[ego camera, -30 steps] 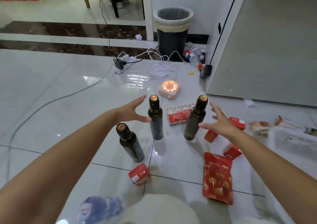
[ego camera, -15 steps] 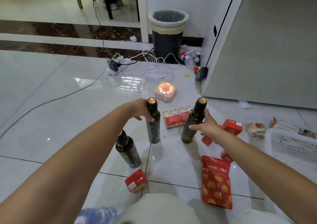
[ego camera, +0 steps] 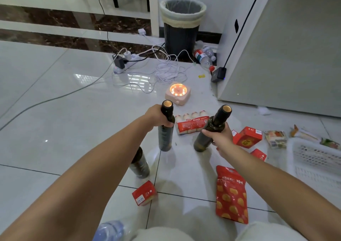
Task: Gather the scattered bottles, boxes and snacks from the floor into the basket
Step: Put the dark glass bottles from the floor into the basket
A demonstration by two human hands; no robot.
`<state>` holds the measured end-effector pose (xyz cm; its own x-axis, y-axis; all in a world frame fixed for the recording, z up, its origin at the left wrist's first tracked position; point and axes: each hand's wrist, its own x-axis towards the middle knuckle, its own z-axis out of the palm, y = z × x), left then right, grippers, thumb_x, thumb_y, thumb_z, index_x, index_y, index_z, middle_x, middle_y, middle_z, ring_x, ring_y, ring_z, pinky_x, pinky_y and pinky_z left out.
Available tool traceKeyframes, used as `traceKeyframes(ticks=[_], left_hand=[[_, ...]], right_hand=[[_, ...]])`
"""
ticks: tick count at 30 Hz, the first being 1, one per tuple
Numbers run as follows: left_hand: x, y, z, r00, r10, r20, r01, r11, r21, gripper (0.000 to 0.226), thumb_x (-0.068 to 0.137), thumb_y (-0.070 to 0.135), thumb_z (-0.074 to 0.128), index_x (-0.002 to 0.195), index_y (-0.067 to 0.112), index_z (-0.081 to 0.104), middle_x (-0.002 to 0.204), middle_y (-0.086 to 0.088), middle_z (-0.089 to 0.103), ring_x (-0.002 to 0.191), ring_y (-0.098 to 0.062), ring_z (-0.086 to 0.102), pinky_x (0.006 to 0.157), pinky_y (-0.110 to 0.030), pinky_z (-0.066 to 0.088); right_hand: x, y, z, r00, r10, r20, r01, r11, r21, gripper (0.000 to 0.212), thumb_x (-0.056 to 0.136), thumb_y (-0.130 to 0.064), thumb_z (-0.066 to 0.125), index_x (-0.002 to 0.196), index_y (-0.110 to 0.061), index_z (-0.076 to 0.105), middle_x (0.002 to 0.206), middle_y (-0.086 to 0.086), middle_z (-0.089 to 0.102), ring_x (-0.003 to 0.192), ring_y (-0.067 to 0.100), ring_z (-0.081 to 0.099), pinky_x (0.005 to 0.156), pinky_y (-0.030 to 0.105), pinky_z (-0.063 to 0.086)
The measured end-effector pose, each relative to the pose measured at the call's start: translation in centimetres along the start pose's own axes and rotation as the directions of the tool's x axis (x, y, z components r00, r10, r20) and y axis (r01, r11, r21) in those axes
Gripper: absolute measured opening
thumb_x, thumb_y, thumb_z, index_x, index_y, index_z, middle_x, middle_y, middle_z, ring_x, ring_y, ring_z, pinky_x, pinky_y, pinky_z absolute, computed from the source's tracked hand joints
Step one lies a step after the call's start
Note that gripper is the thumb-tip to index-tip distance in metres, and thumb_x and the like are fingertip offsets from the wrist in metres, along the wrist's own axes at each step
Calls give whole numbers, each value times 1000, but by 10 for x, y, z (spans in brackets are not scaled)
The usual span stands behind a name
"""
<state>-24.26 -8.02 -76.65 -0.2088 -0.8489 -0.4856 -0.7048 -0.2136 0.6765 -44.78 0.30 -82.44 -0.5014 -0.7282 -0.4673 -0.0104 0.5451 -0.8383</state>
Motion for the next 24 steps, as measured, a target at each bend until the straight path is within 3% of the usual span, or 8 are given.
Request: traceKeyframes(ticks=[4,8,11,15,18,21,24], left_hand=[[-10,12,3,996,44,-77,-53,992,-112,46,74,10,78,116,8,59,110,-9,61,102,-25,55,86,-33,47],[-20,47,7,981,156,-111,-181,947,-267,46,80,10,73,123,10,55,114,-9,59,104,-25,53,87,-34,41],[-28,77,18,972,211,-108,-236,891,-387,44,82,16,72,119,13,50,114,-7,59,105,-24,54,90,-38,44],[-44,118,47,950,306,-58,-291,805,-518,32,86,21,68,113,14,52,111,-3,62,104,-23,58,91,-45,47],[-56,149,78,930,368,-16,-298,726,-620,28,91,22,62,115,12,54,105,-1,63,91,-16,59,86,-41,46],[-70,179,118,913,408,34,-271,665,-696,30,91,21,61,118,9,55,96,2,63,82,-10,59,77,-34,47],[-81,199,151,877,469,101,-279,669,-689,37,91,24,61,125,10,54,105,-1,64,92,-15,60,82,-36,46]], right_hand=[[-8,-1,-24,1000,28,11,-29,992,126,63,73,-9,77,127,-23,47,125,3,57,119,31,51,97,52,46],[-19,-10,-69,999,-23,35,14,975,221,56,77,-9,74,124,-21,49,124,6,58,116,28,53,101,52,43],[-32,-17,-113,999,-48,11,42,949,313,53,79,-14,73,125,-21,48,124,7,60,117,29,54,94,49,48],[-56,-19,-179,990,-54,-130,108,884,455,57,83,-20,69,133,-24,42,132,8,54,124,30,48,100,56,43],[-73,-14,-231,961,-4,-277,165,813,559,60,86,-23,65,139,-26,36,138,9,47,127,35,44,104,61,36],[-89,6,-284,897,110,-429,209,748,630,57,87,-28,65,137,-22,39,136,10,50,126,36,46,101,59,40],[-102,33,-322,842,220,-492,204,716,668,55,85,-35,66,132,-18,43,130,10,54,122,36,50,95,57,46]])
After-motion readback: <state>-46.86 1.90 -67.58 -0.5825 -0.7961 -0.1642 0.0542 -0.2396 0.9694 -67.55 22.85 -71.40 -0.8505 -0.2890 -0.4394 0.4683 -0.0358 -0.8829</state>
